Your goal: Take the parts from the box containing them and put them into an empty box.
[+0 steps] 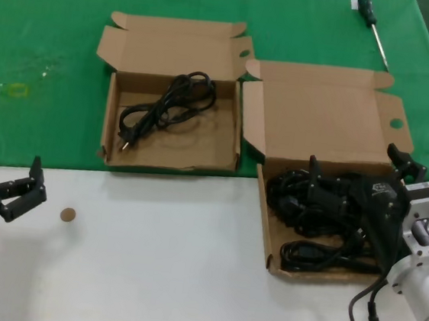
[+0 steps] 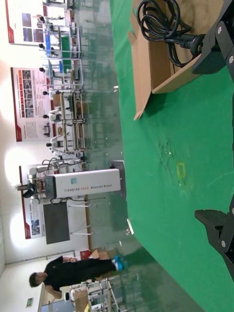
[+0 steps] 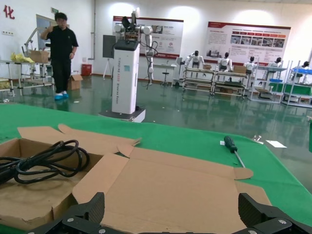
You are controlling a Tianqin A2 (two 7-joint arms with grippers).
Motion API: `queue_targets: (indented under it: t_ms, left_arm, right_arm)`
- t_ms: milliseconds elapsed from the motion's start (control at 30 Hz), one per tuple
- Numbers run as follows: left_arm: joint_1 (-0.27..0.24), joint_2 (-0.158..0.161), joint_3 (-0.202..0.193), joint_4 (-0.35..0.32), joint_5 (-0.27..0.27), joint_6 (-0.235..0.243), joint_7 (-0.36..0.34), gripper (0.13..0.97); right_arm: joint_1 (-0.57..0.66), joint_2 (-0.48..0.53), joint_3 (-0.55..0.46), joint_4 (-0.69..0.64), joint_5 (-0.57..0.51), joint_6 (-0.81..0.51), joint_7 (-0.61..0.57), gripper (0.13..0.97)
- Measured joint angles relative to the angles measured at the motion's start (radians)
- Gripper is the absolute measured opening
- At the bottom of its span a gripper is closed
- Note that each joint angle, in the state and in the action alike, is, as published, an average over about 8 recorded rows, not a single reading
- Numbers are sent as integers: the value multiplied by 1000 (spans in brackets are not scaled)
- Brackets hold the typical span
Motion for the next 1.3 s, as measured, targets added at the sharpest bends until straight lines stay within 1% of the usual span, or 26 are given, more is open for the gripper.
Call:
queue_targets:
  t_ms: [1300]
  left_arm:
    - [0, 0, 0, 0, 0, 0, 0, 966]
  right_arm:
    - [0, 0, 0, 0, 0, 0, 0, 966]
